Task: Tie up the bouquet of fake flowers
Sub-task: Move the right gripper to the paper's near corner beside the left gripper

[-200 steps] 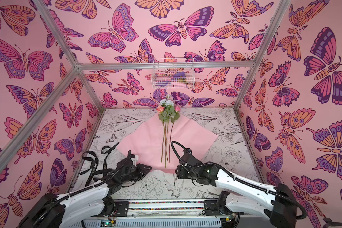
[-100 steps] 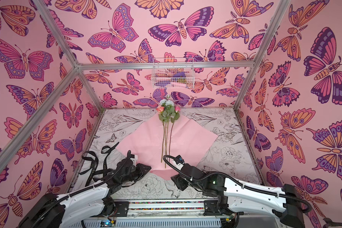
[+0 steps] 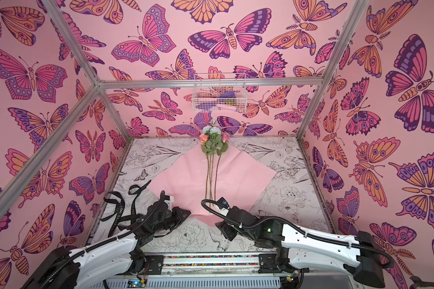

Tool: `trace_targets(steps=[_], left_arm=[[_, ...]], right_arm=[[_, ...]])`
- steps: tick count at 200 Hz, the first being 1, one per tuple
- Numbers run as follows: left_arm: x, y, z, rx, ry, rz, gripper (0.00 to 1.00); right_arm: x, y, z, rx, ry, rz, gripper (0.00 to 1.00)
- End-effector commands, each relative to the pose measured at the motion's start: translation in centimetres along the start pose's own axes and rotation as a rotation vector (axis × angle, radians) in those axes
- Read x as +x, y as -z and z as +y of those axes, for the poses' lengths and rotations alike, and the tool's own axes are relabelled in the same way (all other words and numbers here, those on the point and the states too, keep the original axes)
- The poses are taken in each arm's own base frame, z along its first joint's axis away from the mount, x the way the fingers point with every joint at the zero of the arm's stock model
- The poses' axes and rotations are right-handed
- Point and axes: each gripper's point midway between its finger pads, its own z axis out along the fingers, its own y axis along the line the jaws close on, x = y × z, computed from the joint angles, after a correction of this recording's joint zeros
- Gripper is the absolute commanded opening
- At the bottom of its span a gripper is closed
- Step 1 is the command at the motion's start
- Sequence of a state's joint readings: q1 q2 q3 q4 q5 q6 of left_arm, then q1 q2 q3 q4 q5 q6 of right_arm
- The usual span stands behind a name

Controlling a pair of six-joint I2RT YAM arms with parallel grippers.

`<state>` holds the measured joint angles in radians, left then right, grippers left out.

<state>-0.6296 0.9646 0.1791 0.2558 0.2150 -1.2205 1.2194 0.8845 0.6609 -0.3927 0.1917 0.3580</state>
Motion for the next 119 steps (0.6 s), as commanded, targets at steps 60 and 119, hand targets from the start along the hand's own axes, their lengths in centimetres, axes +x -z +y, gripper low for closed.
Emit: trace_targets(steps=[60, 119], left_arm=[[-0.6, 0.0, -0.7, -0.007, -0.009, -0.020, 0.11], [-0.7, 0.5, -0.6, -0.010, -0.010, -0.032, 0.11]], right_arm=[[0.3, 0.1, -0.8, 0.055, 0.056, 0.027, 0.57], [-1.6, 0.5, -2.8, 0.176, 0.101, -0.088, 0.59]])
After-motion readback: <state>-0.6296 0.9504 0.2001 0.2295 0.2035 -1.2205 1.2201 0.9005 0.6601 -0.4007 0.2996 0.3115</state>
